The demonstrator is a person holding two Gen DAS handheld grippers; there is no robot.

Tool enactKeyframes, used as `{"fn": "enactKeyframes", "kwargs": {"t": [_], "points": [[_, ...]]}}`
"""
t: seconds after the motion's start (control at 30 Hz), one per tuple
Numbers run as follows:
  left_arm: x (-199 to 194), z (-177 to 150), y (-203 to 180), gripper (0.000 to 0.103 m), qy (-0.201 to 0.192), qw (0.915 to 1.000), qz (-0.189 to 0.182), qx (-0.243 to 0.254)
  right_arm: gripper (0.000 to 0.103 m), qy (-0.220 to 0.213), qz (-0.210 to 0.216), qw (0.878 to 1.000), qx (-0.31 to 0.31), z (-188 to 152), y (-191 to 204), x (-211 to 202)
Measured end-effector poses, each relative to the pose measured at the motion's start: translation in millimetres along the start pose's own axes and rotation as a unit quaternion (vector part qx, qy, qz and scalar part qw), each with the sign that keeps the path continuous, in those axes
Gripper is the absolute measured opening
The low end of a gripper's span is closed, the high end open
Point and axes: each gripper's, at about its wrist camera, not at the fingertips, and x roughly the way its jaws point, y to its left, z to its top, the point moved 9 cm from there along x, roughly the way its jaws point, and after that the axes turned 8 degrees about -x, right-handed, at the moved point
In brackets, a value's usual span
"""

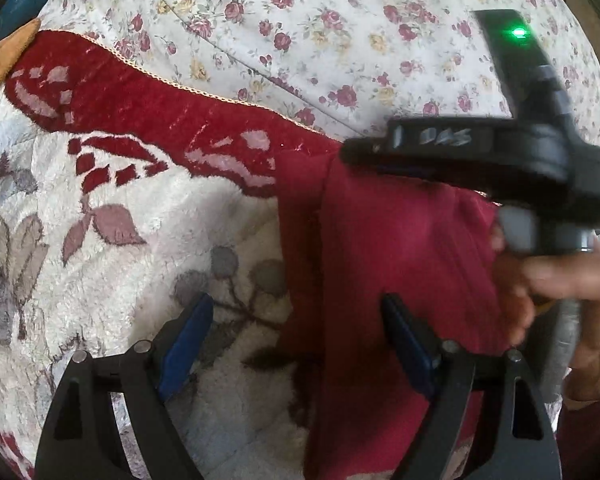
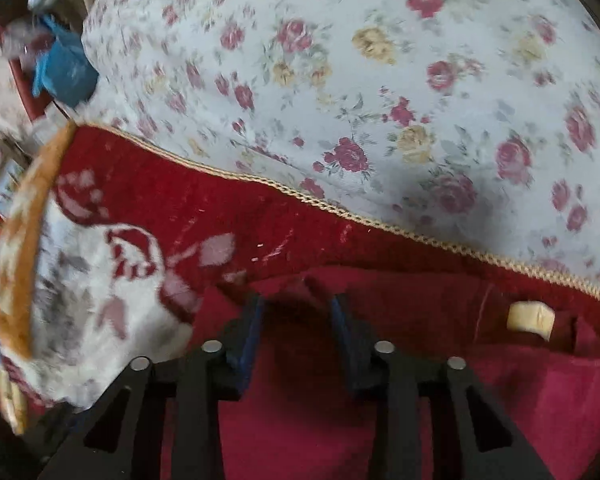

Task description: Fold small clothes

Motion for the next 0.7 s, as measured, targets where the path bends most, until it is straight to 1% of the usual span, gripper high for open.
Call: {"fn": "enactKeyframes", "kwargs": {"t": [0.03, 0.07, 0.1, 0.13, 0.17, 0.2, 0.23, 0.27, 0.3, 0.33, 0.4, 0.47, 0.53, 0.6, 0.63, 0.67, 0.7], "points": [[-0.2, -0.2, 0.3, 0.085, 0.001, 1.0, -0.001, -0.002, 0.057, 0.001, 0.019, 1.0, 0.006, -1.1, 5.1, -0.4], [-1.8, -0.2, 1.1, 0.086, 0.001, 1.0, -0.001, -0.004, 0.057, 0.009, 0.037, 0.999, 0.008, -2.7, 12.3, 3.4], [-2.0, -0.6, 1.1, 0.086, 0.001, 1.0, 0.0, -0.004, 0.057, 0.015, 0.044, 0.999, 0.004, -3.9, 16.4, 6.6], [-1.9, -0.9, 1.0, 0.086, 0.0, 1.0, 0.0, -0.004, 0.057, 0.022, 0.041, 0.999, -0.01, -5.4, 22.9, 13.6], [-2.0, -1.1, 1.0, 0.086, 0.0, 1.0, 0.001, -0.004, 0.057, 0.023, 0.03, 0.999, -0.024, -3.5, 32.4, 19.5], [-2.2, -1.2, 0.9, 0.086, 0.0, 1.0, 0.001, -0.004, 0.054, 0.026, 0.012, 0.999, -0.043, -4.1, 35.7, 24.8], [-2.6, -1.3, 0.8, 0.086, 0.0, 1.0, 0.001, -0.004, 0.039, 0.027, -0.002, 0.998, -0.051, -4.0, 36.9, 27.3], [-3.1, -1.6, 0.9, 0.086, 0.001, 1.0, 0.0, -0.004, 0.017, 0.024, -0.011, 0.998, -0.058, -3.1, 39.1, 28.9], [-3.2, -1.9, 1.3, 0.087, 0.001, 1.0, 0.0, -0.003, 0.014, 0.018, -0.007, 0.998, -0.065, -1.6, 44.1, 27.3], [-3.5, -2.1, 1.4, 0.087, 0.001, 1.0, 0.0, -0.003, 0.014, 0.015, -0.002, 0.997, -0.074, -0.9, 49.5, 26.8], [-2.2, -0.8, 1.8, 0.088, 0.001, 1.0, 0.001, -0.004, 0.014, 0.026, -0.012, 0.996, -0.08, -3.5, 48.5, 35.0], [-0.2, 0.8, 1.7, 0.088, 0.003, 1.0, 0.001, -0.007, 0.014, 0.03, -0.013, 0.996, -0.08, -3.9, 47.8, 38.8], [0.3, 1.1, 1.6, 0.088, 0.004, 1.0, 0.002, -0.008, 0.018, 0.025, -0.002, 0.997, -0.079, -1.8, 49.7, 31.3], [1.7, 2.0, 2.1, 0.088, 0.002, 1.0, 0.003, -0.005, 0.037, 0.018, 0.028, 0.997, -0.07, -1.5, 51.8, 21.1], [1.5, 1.8, 2.1, 0.088, 0.002, 1.0, 0.003, -0.004, 0.056, 0.015, 0.036, 0.997, -0.067, -1.9, 52.6, 14.1], [1.6, 1.6, 2.3, 0.088, 0.002, 1.0, 0.002, -0.005, 0.066, 0.012, 0.035, 0.997, -0.066, -1.7, 53.2, 10.8], [1.3, 1.3, 2.9, 0.088, 0.002, 1.0, 0.001, -0.006, 0.066, 0.009, 0.03, 0.997, -0.07, -1.7, 53.1, 6.0]]}}
